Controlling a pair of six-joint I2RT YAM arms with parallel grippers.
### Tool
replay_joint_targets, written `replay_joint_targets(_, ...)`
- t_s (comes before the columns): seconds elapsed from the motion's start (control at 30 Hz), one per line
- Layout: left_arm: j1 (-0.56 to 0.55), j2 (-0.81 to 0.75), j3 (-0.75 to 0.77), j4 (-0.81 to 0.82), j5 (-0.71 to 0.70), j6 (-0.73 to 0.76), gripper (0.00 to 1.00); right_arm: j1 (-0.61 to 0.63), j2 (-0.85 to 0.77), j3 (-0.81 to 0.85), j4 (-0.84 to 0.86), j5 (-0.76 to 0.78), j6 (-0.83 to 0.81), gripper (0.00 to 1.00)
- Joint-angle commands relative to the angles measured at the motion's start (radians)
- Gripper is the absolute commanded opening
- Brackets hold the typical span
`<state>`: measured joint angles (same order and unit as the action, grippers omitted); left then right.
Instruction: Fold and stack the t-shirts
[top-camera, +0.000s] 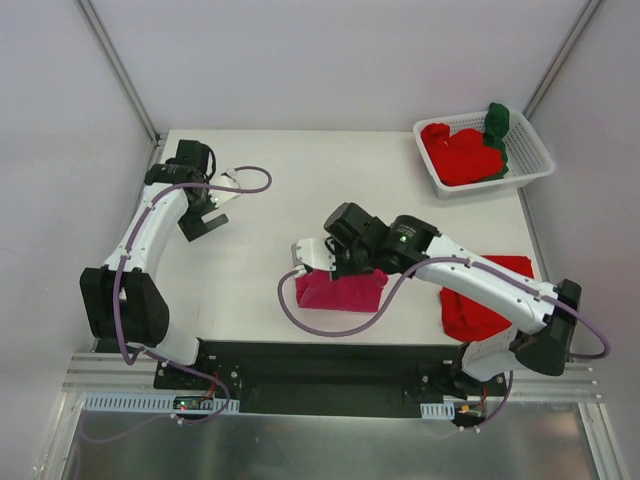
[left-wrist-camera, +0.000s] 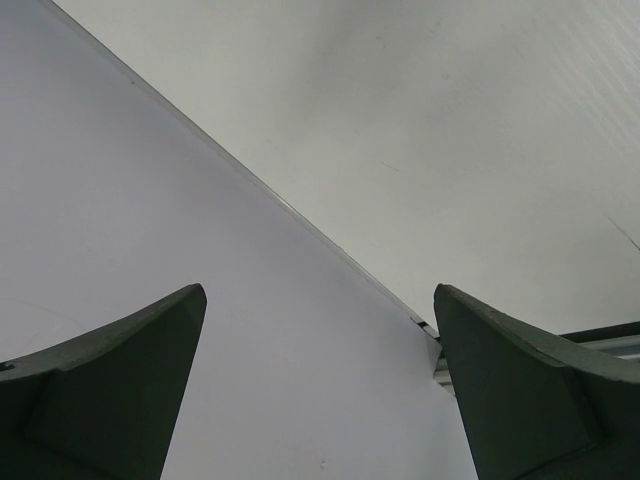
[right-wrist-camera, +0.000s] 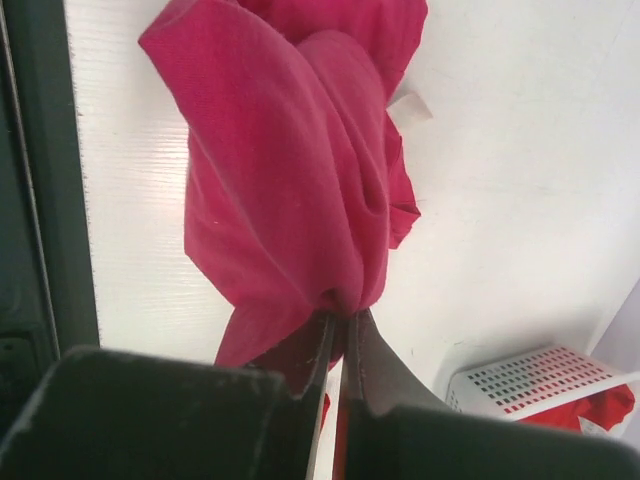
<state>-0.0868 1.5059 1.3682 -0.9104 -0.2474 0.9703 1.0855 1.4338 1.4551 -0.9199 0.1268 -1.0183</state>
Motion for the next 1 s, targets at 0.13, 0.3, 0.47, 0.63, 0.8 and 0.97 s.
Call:
replay_joint_targets(0.13, -0.03, 0.023, 0.052, -0.013, -0.004, 0.002, 0.99, -0.048, 0.111, 0.074, 0.041, -0.024, -0.071, 0.01)
replay_joint_targets(0.3, -0.042, 0.028, 0.052, -0.013, 0.002, -0.002, 0.99, -0.067, 0.166, 0.076, 0.081, -0.016, -0.088, 0.01)
replay_joint_targets(0.47, -0.051, 0.027, 0.048, -0.012, 0.003, -0.005, 1.0, -0.096, 0.204, 0.103, 0.11, -0.013, -0.112, 0.01)
replay_joint_targets(0.63, -0.051, 0.03, 0.045, -0.013, 0.005, -0.01, 0.99, -0.128, 0.276, 0.16, 0.119, -0.004, -0.131, 0.01)
replay_joint_targets(0.8, -0.051, 0.031, 0.038, -0.012, 0.007, -0.015, 0.99, -0.147, 0.338, 0.203, 0.128, 0.01, -0.152, 0.01)
replay_joint_targets(0.97, -0.053, 0.03, 0.039, -0.013, 0.011, -0.019, 0.99, -0.159, 0.381, 0.211, 0.142, 0.017, -0.167, 0.01)
